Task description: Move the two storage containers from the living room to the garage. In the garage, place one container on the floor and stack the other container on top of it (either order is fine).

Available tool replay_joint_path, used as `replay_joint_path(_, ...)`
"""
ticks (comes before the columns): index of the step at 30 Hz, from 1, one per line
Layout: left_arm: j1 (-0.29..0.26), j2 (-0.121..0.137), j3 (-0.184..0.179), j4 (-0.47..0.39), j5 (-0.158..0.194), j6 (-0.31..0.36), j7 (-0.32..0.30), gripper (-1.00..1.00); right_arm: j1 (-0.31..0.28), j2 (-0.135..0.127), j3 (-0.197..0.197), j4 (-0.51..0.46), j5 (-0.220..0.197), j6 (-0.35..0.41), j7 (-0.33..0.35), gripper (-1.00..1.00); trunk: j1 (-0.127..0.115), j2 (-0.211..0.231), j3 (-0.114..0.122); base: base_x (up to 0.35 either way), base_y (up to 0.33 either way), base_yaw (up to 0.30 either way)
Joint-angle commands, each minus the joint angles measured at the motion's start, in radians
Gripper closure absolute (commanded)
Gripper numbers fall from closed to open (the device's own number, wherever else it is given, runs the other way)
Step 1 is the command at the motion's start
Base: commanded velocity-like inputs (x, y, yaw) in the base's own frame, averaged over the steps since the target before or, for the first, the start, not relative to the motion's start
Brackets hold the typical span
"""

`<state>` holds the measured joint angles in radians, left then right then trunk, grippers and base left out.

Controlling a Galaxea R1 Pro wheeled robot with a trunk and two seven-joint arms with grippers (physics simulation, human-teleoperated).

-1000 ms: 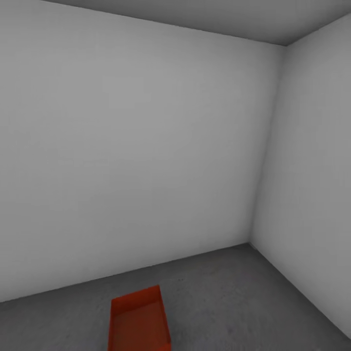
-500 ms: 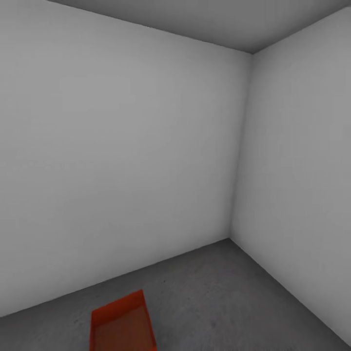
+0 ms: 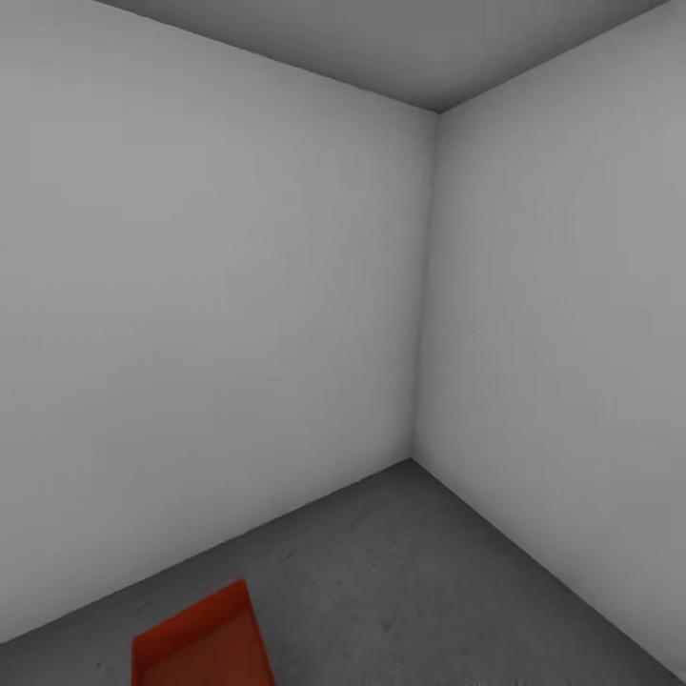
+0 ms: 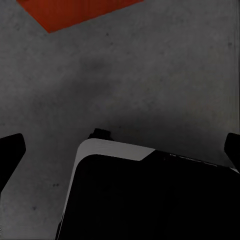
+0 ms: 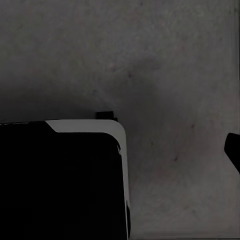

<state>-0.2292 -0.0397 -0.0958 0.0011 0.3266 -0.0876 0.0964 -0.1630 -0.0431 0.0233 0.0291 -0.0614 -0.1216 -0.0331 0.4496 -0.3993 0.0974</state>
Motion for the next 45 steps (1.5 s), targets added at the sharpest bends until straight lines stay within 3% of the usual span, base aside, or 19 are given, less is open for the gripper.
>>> replay_joint_path(1,0.0,0.0,-0.009,0.0,0.008,-0.003,0.003,-1.0,-0.001,0.0,0.003,0.003,-0.006,-0.006,-0.001,-1.0,0.0,-0.001,0.0,0.0,0.0,-0.289)
replay_joint_path(45,0.0,0.0,-0.009,0.0,0.009,-0.004,0.003,-1.0,-0.001,0.001,0.004,0.003,-0.005,-0.006,-0.001,-1.0,0.0,-0.001,0.0,0.0,0.0,-0.291)
